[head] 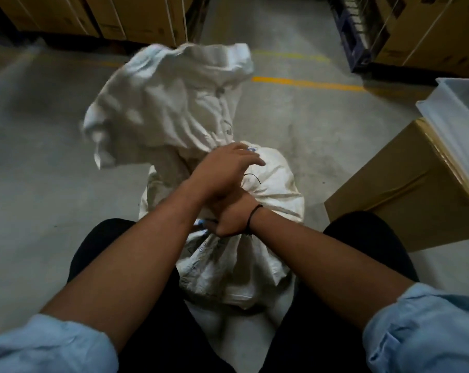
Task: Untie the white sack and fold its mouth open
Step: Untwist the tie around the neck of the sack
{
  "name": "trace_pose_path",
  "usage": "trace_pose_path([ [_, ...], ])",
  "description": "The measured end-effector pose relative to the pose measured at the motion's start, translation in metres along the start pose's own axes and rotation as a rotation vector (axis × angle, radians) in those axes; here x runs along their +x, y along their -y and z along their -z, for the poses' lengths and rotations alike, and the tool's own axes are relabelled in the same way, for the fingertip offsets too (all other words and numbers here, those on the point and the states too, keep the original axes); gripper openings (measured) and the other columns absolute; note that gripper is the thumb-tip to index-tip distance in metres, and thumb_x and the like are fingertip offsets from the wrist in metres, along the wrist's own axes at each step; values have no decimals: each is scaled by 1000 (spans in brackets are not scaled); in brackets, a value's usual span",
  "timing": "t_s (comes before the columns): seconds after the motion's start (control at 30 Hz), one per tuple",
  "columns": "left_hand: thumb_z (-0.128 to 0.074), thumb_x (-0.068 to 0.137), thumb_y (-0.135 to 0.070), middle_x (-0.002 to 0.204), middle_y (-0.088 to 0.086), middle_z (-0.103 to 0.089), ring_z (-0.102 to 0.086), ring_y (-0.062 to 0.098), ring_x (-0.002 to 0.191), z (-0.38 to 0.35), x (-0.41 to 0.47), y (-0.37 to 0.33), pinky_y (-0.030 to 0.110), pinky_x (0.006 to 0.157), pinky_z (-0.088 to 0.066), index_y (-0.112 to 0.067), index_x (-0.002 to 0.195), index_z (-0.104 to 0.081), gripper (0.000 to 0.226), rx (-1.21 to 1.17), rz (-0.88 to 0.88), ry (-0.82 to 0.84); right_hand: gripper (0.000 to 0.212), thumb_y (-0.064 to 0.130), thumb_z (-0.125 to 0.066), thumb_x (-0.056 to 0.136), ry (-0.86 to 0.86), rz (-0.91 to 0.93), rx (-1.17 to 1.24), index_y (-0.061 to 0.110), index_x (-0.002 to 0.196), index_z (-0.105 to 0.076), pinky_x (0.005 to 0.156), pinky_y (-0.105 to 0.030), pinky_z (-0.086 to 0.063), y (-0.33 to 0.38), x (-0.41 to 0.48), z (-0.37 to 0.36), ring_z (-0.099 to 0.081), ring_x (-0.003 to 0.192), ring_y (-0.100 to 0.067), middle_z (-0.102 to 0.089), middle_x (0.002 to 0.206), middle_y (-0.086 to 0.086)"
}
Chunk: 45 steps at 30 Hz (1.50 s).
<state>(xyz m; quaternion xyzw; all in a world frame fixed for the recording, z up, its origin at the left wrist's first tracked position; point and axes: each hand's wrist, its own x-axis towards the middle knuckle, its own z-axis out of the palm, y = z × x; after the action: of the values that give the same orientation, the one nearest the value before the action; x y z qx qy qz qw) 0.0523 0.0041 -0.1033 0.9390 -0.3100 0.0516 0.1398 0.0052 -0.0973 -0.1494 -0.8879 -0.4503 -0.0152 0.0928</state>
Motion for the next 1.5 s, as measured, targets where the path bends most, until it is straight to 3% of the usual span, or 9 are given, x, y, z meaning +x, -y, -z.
trace_pose_path([
  [0.13,-49,99,-23,146,4,-57,-36,22,146,-1,-6,19,38,112,-31,-23,133,-63,37,34,243,212,30,29,-82,64,74,-50,25,4,78,-72,69,-36,-53,1,7,13,-64,62,-38,-69,69,-19],
  [0.23,-46,99,-20,149,9,-53,-35,19,147,4,-10,24,40,116,-32,-27,136,-62,41,-91,361,195,17,16,-78,63,73,-84,42,5,61,-66,62,-26,-40,0,6,21,-59,58,-37,-64,60,-17],
  [0.43,-45,91,-29,120,11,-69,-60,32,115,6,-22,15,43,97,-49,-25,123,-69,40,134,482,258,25,13,-52,73,-173,-83,195,8,90,-70,65,-36,-50,-24,-24,29,-64,80,-34,-70,88,-11],
  [0.53,-49,93,-34,123,10,-66,-62,33,113,8,-27,4,41,93,-50,-27,125,-66,37,340,432,319,27,6,-57,79,-340,-323,236,11,102,-69,82,-40,-52,-40,-38,33,-64,95,-30,-69,102,-8],
  [0.63,-48,96,-45,130,11,-61,-57,34,120,8,-36,4,42,95,-47,-29,130,-62,40,383,460,336,31,10,-58,85,-291,-448,244,13,114,-69,96,-41,-50,-50,-51,31,-63,112,-27,-69,118,-7],
  [0.8,-60,87,-59,113,11,-69,-64,33,104,13,-52,8,40,87,-53,-20,117,-59,49,269,531,383,31,28,-63,93,-185,-506,353,20,122,-68,89,-34,-51,-35,-62,21,-67,96,-20,-72,115,-2],
  [0.93,-61,88,-60,119,15,-67,-62,34,110,9,-67,2,40,88,-45,-13,125,-52,60,137,602,414,44,33,-68,90,-182,-532,466,21,132,-62,83,-28,-51,-25,-62,17,-65,81,-14,-70,110,2],
  [1.33,-61,93,-49,145,20,-50,-47,37,135,-33,-105,-56,41,107,-38,-4,146,-32,76,-241,913,268,27,13,-68,78,-119,-566,484,19,103,-77,81,-29,-55,-16,-53,16,-67,78,-16,-73,89,0],
  [1.5,-64,88,-42,133,14,-62,-59,33,121,-8,-87,-43,37,89,-47,-11,132,-55,55,-119,838,307,17,21,-71,82,-175,-604,490,18,98,-78,79,-24,-53,-17,-56,16,-67,76,-10,-75,93,1],
])
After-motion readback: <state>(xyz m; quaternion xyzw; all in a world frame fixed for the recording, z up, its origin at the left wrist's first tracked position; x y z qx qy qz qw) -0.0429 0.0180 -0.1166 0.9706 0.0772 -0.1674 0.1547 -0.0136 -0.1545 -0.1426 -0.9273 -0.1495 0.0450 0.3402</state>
